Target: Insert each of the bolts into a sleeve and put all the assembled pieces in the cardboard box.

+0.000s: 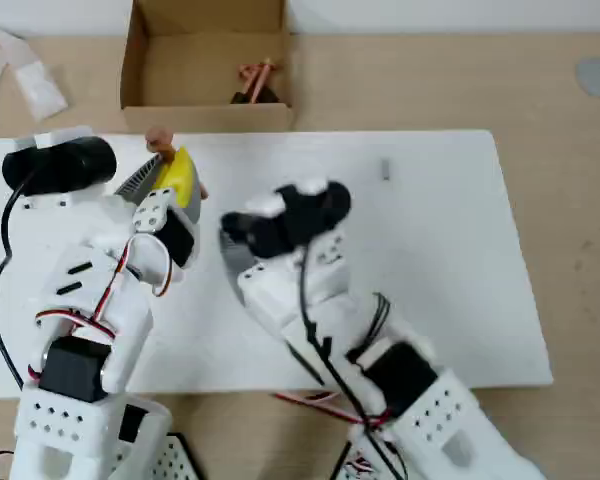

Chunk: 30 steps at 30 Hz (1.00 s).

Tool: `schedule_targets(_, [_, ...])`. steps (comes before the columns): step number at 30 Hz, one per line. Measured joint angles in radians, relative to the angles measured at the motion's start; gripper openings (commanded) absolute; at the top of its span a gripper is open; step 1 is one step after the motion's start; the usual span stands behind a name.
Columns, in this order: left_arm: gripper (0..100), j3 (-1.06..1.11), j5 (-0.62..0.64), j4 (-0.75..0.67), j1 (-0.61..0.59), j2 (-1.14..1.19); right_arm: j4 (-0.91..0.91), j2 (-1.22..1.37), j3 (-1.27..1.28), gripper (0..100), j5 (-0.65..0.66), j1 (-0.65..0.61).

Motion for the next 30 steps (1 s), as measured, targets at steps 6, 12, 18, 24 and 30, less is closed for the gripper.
schedule_targets(6, [1,-0.037,0.041,0.018,0.011,0.000,-0.163,-0.106,0.150,0.9,0.166,-0.012])
schedule_targets(12, [1,-0.193,0.051,0.112,0.127,0.000,-0.172,-0.147,0.204,0.9,0.189,-0.014])
schedule_targets(18, [1,-0.359,0.005,0.273,0.183,-0.003,-0.172,-0.170,0.215,0.9,0.190,-0.014])
schedule_targets(24, [1,-0.373,-0.034,0.358,0.184,-0.006,-0.172,-0.178,0.242,0.9,0.190,-0.014])
schedule_targets(30, [1,-0.302,-0.040,0.311,0.184,-0.005,-0.172,-0.180,0.242,0.9,0.190,-0.014])
